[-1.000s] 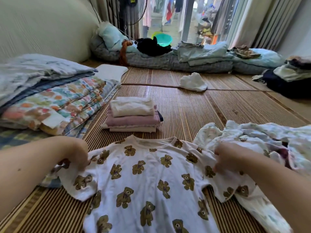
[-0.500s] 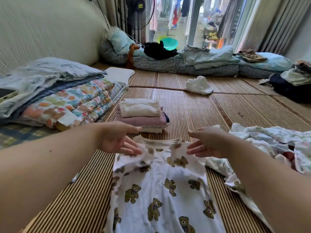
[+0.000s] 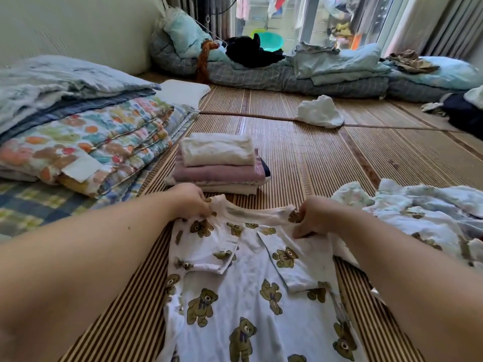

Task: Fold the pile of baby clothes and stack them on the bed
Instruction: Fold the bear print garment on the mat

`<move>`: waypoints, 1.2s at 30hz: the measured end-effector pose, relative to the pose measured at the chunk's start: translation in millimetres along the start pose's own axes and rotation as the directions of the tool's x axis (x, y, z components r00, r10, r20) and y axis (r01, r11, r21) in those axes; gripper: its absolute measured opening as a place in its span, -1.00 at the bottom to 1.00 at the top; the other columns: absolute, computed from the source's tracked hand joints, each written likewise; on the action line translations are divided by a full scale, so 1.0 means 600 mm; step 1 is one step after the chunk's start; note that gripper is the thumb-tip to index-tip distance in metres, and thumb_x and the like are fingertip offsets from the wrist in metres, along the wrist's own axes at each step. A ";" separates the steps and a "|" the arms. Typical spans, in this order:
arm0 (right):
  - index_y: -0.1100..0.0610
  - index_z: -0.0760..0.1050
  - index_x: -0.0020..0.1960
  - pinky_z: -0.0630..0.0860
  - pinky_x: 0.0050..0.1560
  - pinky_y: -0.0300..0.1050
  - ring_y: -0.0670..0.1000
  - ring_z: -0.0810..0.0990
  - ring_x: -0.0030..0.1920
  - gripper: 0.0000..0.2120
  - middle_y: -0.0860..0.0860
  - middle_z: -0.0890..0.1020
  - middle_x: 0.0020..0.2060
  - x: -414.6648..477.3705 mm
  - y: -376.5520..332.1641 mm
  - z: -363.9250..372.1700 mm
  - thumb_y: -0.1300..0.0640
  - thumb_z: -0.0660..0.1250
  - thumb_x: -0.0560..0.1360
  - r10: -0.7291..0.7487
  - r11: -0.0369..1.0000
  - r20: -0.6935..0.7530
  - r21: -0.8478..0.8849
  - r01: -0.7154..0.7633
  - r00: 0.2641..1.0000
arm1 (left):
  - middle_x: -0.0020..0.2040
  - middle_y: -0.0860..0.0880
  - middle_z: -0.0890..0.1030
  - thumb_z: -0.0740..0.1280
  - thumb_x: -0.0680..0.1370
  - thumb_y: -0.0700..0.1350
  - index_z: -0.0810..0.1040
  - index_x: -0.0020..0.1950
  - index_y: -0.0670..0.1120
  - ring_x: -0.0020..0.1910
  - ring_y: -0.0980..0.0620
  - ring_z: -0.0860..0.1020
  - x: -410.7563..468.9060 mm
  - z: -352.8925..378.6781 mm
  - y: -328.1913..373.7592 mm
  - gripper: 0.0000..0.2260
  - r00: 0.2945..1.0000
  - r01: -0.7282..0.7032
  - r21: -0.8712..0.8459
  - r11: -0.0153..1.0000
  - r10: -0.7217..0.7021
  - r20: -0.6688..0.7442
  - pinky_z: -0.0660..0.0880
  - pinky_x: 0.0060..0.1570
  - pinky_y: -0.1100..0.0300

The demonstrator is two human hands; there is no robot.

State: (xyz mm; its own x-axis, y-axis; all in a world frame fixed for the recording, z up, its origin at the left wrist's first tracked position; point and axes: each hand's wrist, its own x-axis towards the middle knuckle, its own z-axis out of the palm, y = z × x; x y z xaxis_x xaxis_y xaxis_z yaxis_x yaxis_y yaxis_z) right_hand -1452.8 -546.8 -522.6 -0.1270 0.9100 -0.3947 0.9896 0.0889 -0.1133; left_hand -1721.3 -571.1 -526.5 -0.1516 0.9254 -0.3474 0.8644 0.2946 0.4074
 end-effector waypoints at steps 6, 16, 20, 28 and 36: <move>0.09 0.52 -0.15 0.43 -0.32 -0.15 0.00 0.57 -0.24 -0.87 0.03 0.61 -0.22 -0.001 0.010 -0.041 0.05 0.41 0.47 0.002 0.961 -0.359 0.258 0.097 0.933 | -0.12 -0.04 0.58 0.50 0.43 -0.03 0.54 -0.11 0.00 -0.09 -0.05 0.54 -0.005 -0.067 0.007 -0.83 0.948 -0.246 -0.240 0.939 0.180 -0.264 0.51 -0.07 0.09; 0.05 0.48 -0.23 0.37 -0.28 -0.22 -0.04 0.48 -0.28 -0.88 -0.04 0.53 -0.28 -0.162 0.034 -0.025 0.14 0.38 0.47 -0.202 0.951 -0.481 0.110 0.287 0.853 | -0.24 0.07 0.60 0.49 0.43 -0.18 0.59 -0.24 0.09 -0.23 0.14 0.55 -0.144 -0.072 -0.014 -0.82 0.879 -0.438 -0.134 0.889 0.393 -0.269 0.45 -0.19 0.22; -0.07 0.40 -0.21 0.27 -0.29 -0.40 -0.20 0.42 -0.26 -0.81 -0.20 0.41 -0.22 -0.265 0.055 0.049 0.13 0.36 0.49 -0.335 0.935 -0.388 -0.029 0.352 0.859 | -0.31 0.16 0.58 0.50 0.39 -0.18 0.55 -0.35 0.24 -0.25 0.20 0.54 -0.215 -0.011 -0.068 -0.69 0.878 -0.461 0.045 0.886 0.463 -0.123 0.46 -0.21 0.28; 0.06 0.55 -0.06 0.48 -0.04 -0.06 -0.01 0.55 -0.05 -0.67 -0.03 0.58 -0.07 -0.328 0.047 0.128 -0.09 0.08 0.54 -0.152 0.985 -0.104 0.070 0.160 0.983 | 0.00 0.34 0.37 0.22 0.27 0.37 0.42 -0.03 0.40 0.06 0.30 0.39 -0.277 0.048 -0.111 -0.71 0.850 -0.528 0.312 0.790 0.490 0.195 0.42 0.14 0.22; 0.05 0.29 0.47 0.24 0.41 0.13 0.14 0.31 0.42 -0.44 0.09 0.32 0.46 -0.206 -0.004 0.099 -0.20 0.01 0.58 -0.024 0.999 0.006 -0.032 0.024 1.000 | 0.02 0.20 0.58 0.24 0.42 0.32 0.54 0.18 0.17 -0.03 0.17 0.50 -0.320 0.064 -0.085 -0.58 0.891 -0.450 0.416 0.790 0.431 0.143 0.47 -0.10 0.21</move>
State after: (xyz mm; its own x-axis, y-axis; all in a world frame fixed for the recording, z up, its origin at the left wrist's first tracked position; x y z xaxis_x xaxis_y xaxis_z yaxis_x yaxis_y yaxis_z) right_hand -1443.6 -683.6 -527.3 -0.1511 0.9051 -0.3975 0.9879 0.1239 -0.0934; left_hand -1717.9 -772.9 -513.3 0.3064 0.9173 -0.2544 0.9508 -0.2824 0.1270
